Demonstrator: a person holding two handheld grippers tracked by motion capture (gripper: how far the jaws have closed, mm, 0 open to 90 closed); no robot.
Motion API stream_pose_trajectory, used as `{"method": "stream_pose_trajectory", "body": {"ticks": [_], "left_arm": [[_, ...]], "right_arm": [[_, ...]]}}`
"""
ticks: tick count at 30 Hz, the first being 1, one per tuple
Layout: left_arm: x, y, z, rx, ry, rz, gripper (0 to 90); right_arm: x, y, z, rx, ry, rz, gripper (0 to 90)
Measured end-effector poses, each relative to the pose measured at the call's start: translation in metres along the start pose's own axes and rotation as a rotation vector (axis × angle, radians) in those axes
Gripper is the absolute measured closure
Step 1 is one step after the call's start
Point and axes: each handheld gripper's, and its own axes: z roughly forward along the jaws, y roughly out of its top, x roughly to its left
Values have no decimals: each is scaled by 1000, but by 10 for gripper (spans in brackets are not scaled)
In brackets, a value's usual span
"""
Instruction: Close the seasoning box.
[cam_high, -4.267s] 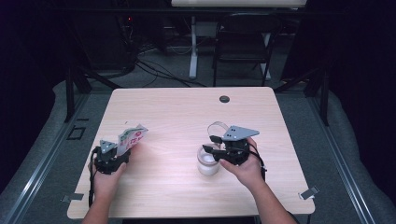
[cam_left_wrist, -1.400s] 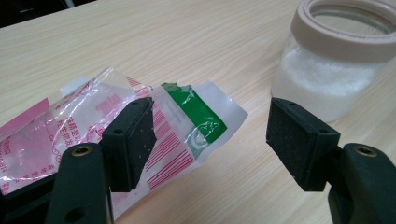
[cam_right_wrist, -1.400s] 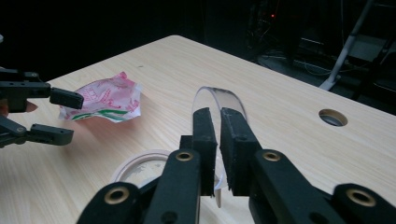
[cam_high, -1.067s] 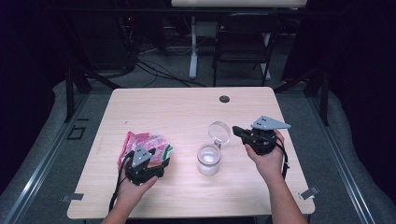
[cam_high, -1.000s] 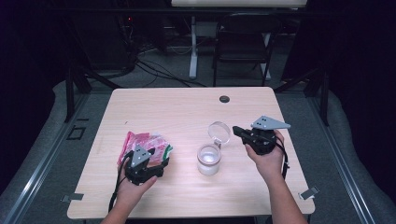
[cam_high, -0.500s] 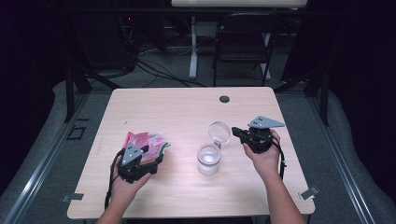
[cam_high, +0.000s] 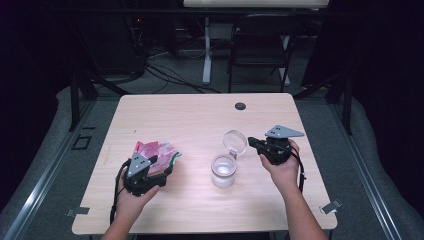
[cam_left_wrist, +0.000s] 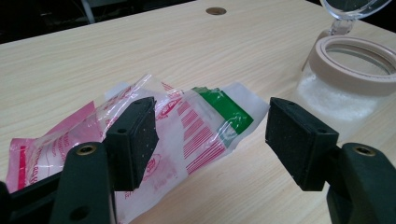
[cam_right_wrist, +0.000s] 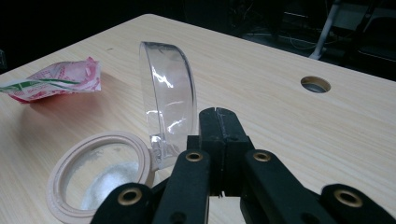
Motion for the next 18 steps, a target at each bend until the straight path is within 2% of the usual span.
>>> {"method": "stream_pose_trajectory", "body": {"ticks": [3, 10, 14, 18], "left_arm": [[-5, 2, 1, -2, -7, 27, 337], [-8, 2, -2, -3, -11, 17, 336], [-12, 3, -4, -7, -9, 31, 336], [-13, 4, -6, -13, -6, 31, 336]], "right_arm": [[0, -1, 3, 13, 1, -9, 900], [-2, -2, 5, 16, -5, 4, 900], [-3, -2, 5, 12, 5, 24, 900], [-3, -3, 9, 26, 1, 18, 900]]}}
